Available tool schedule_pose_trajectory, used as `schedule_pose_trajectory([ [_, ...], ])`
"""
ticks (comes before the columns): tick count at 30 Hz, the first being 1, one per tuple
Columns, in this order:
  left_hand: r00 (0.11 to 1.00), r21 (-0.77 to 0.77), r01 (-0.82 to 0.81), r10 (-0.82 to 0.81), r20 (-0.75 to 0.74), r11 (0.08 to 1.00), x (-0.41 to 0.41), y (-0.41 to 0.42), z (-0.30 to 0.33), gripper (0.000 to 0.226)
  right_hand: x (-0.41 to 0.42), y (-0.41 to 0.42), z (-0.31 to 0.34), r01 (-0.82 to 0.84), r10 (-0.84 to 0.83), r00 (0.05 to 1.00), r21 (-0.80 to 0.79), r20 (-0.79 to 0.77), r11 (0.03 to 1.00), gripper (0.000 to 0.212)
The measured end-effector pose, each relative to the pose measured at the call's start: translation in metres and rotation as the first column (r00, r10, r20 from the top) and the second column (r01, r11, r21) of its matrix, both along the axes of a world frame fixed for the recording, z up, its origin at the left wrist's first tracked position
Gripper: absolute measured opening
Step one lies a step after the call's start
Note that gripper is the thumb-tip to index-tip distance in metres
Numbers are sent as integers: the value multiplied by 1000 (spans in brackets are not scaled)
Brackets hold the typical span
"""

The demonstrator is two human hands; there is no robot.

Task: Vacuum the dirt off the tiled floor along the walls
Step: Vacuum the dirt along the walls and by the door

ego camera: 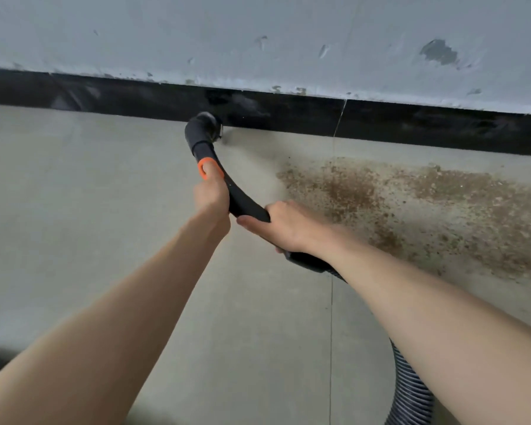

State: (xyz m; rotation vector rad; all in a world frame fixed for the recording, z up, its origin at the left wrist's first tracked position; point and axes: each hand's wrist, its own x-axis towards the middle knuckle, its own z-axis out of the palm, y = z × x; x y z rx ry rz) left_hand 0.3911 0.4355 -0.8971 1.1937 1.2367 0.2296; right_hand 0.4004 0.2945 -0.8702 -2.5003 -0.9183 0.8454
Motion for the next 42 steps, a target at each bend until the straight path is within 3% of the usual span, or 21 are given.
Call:
schedule_pose_trajectory([
  [6, 998, -25, -60, 59, -29, 998, -22, 45, -6, 44, -18, 46, -1, -44, 44, 995, 0, -92, 999, 64],
  [14, 999, -55, 44, -44, 15, 997, -12, -1, -18, 40, -15, -1, -8, 43, -45, 987, -18, -151, 999, 62],
  [23, 997, -104, 65, -61, 37, 992, 25, 5, -13, 36, 21, 5, -2, 28, -31, 997, -44, -76, 999, 67],
  [26, 995, -99, 94, -90, 41, 991, 26, -15, -15, 35, 17, -14, -5, 42, -44, 997, -34, -59, 999, 66],
  [33, 967, -79, 253, -255, -6, 964, 37, -80, -8, 58, 16, -76, -4, 137, -142, 986, -63, -85, 989, 65],
  [42, 877, -103, 477, -481, -7, 873, 61, -192, 1, 56, 12, -185, -7, 359, -357, 926, -1, -120, 933, 62],
])
